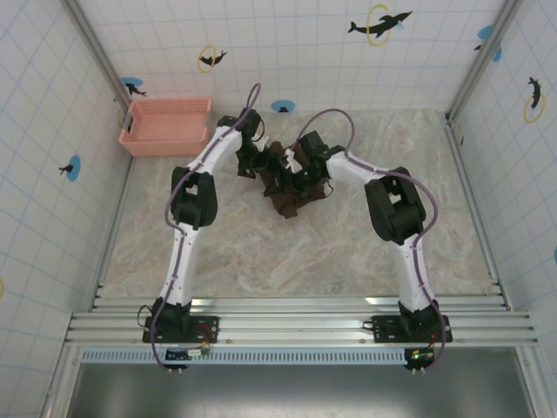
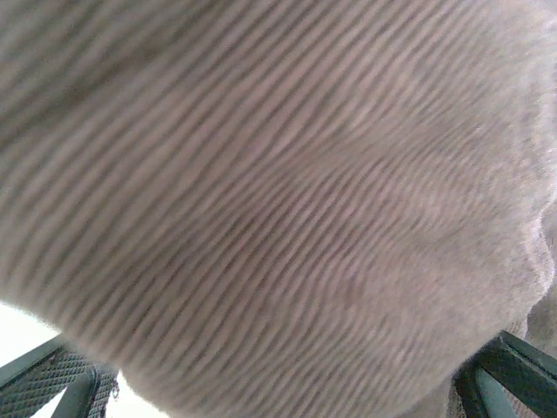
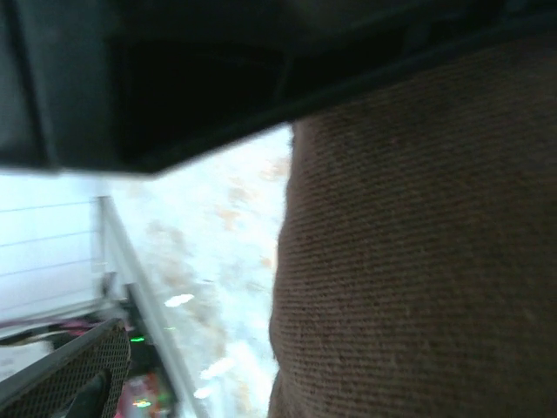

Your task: Roll up the long pants

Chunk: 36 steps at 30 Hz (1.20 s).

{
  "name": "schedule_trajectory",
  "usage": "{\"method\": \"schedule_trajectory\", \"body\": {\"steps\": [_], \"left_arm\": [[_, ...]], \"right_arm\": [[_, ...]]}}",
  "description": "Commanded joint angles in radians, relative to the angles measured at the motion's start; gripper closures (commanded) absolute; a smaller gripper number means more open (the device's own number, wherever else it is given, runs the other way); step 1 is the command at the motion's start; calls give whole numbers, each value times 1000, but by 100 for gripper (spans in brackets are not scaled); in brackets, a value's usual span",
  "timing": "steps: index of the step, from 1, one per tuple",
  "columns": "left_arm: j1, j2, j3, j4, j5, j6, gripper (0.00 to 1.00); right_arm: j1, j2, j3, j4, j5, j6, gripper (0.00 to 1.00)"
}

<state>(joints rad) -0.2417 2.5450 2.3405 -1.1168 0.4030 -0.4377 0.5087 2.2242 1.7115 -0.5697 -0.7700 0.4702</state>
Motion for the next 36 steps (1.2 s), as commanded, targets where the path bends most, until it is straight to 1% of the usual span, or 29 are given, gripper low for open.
{"method": "schedule_trajectory", "body": {"steps": [1, 3, 5, 8, 9, 13, 16, 21, 24, 26, 29, 36], "left_arm": [[-17, 97, -6, -86, -98, 30, 3], [-21, 108, 5, -93, -99, 27, 3], [-23, 119, 17, -97, -93, 20, 3], [-24, 132, 35, -103, -81, 14, 3], [-24, 135, 38, -103, -80, 10, 2], [-24, 140, 42, -101, -65, 1, 2], [-24, 142, 39, -102, -64, 1, 3], [-24, 142, 39, -103, -55, 2, 2], [-24, 140, 37, -109, -59, 7, 2], [-22, 138, 34, -109, -57, 6, 3], [-24, 138, 31, -107, -49, 1, 2], [-24, 138, 29, -101, -43, -9, 3]], "right_arm": [[22, -102, 70, -377, 533, -227, 3], [74, -146, 90, -428, 750, -309, 3], [132, -179, 87, -437, 897, -371, 3], [207, -193, 65, -427, 1032, -446, 3], [227, -197, 49, -413, 1052, -466, 3], [267, -224, -11, -346, 1056, -485, 3], [293, -221, -16, -322, 1067, -501, 3], [319, -164, 14, -303, 1123, -525, 3], [319, -126, 64, -313, 1124, -533, 3], [321, -111, 109, -339, 1096, -532, 3], [333, -125, 132, -347, 1063, -505, 3], [375, -72, 168, -363, 1079, -461, 3]]}}
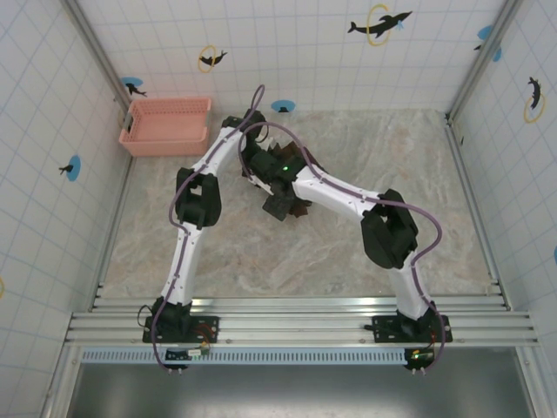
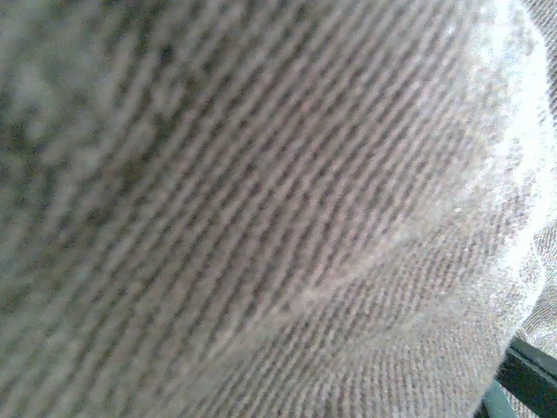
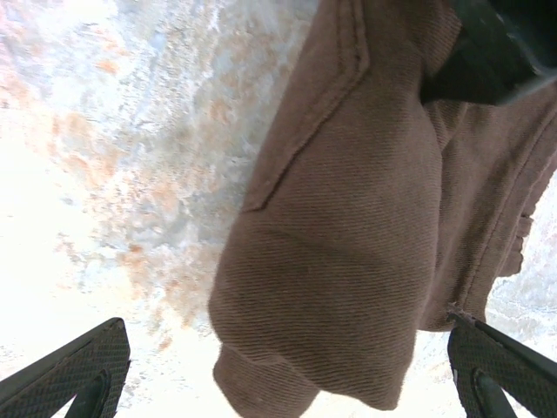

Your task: Roll up the long pants

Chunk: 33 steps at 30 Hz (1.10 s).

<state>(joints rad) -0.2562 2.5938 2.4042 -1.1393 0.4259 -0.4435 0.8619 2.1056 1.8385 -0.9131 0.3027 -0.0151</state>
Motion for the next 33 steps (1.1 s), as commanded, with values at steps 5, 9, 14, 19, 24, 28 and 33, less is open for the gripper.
{"method": "schedule_trajectory", "body": {"steps": [5, 9, 14, 19, 24, 28, 33], "left_arm": [[-10, 84, -46, -80, -67, 0, 3], [-9, 79, -59, -76, -59, -3, 3], [-9, 74, -74, -73, -49, -5, 3], [-6, 73, -88, -70, -37, -8, 3], [2, 64, -107, -66, -27, -6, 3], [17, 54, -129, -63, -12, -5, 3], [31, 30, -149, -54, 6, -6, 3]], "right_arm": [[35, 131, 67, -8, 57, 38, 3], [29, 185, 85, 9, 136, 46, 3], [25, 227, 91, 29, 214, 32, 3], [23, 270, 89, 40, 288, 15, 3], [11, 311, 68, 70, 359, -21, 2], [-18, 337, 63, 79, 307, -66, 18], [-64, 345, 80, 73, 246, -98, 42]]}}
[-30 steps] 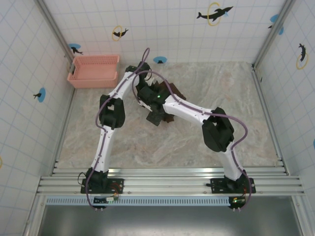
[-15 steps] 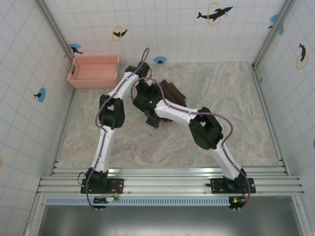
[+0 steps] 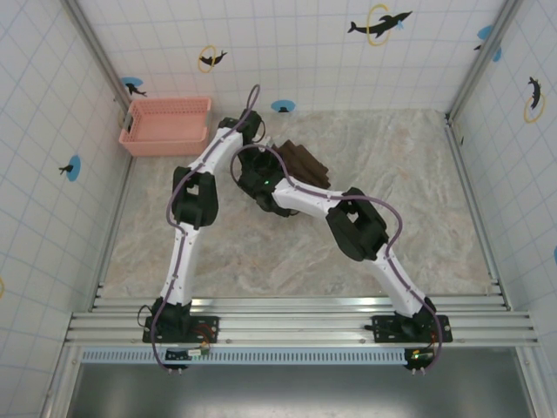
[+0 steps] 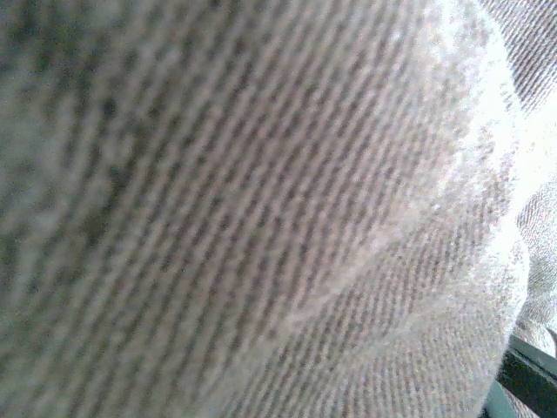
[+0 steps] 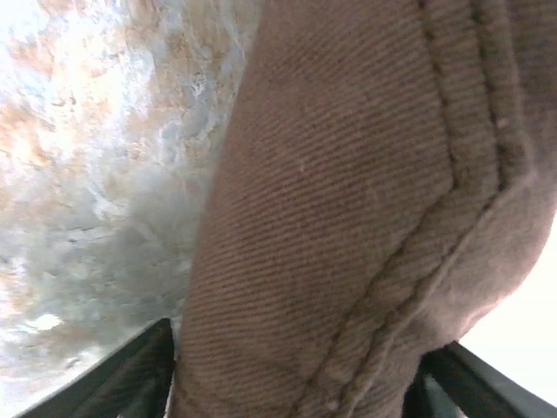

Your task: Roll up the long pants

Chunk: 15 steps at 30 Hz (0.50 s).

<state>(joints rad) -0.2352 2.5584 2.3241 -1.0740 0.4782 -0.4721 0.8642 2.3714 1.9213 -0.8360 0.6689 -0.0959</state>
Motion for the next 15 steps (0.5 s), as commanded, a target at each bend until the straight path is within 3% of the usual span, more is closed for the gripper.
{"method": "schedule_trajectory", "body": {"steps": [1, 4, 7, 15], "left_arm": [[13, 61, -70, -117, -42, 22, 2], [21, 43, -70, -110, -31, 18, 3], [32, 12, -62, -101, -29, 18, 2], [61, -112, -55, -78, -63, 28, 2]], "right_arm": [[-75, 75, 0, -6, -138, -20, 48], [-104, 42, 5, -21, -249, -34, 63], [-128, -8, 2, -44, -380, -36, 69], [-231, -137, -56, -63, -936, 75, 70]]}}
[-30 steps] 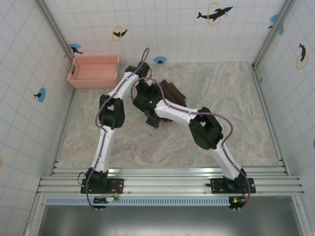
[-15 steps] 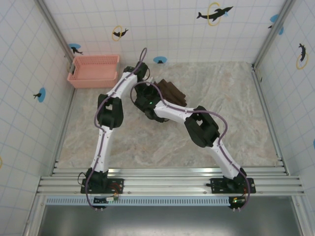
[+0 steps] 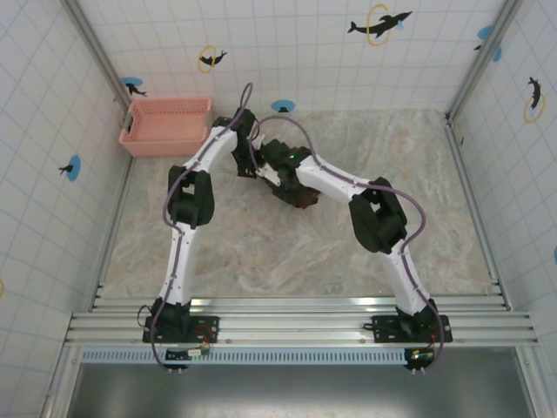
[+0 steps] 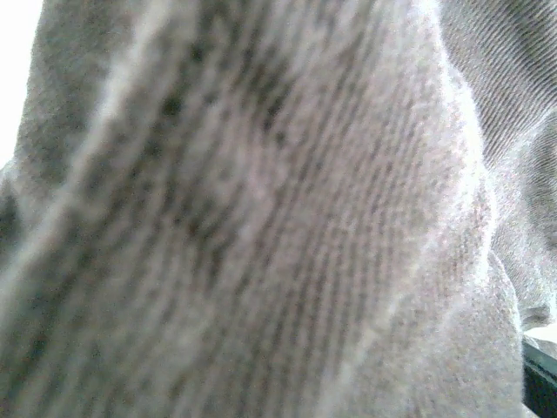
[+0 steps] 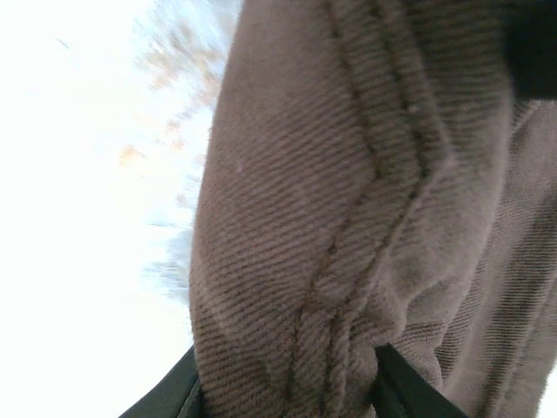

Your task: Roll up the long pants

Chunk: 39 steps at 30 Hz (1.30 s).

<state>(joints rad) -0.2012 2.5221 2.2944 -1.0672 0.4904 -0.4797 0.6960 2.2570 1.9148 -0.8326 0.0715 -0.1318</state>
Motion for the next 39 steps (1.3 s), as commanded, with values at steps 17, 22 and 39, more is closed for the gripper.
{"method": "schedule_trajectory", "body": {"steps": [17, 22, 39], "left_arm": [[61, -232, -41, -48, -103, 34, 2], [57, -218, -110, -40, -75, 46, 2], [-73, 44, 11, -90, -57, 43, 2]], "right_arm": [[-240, 83, -236, 231, -1042, 445, 71], [-259, 124, -263, 321, -1081, 531, 71], [-286, 190, -269, 342, -1089, 590, 68]]}}
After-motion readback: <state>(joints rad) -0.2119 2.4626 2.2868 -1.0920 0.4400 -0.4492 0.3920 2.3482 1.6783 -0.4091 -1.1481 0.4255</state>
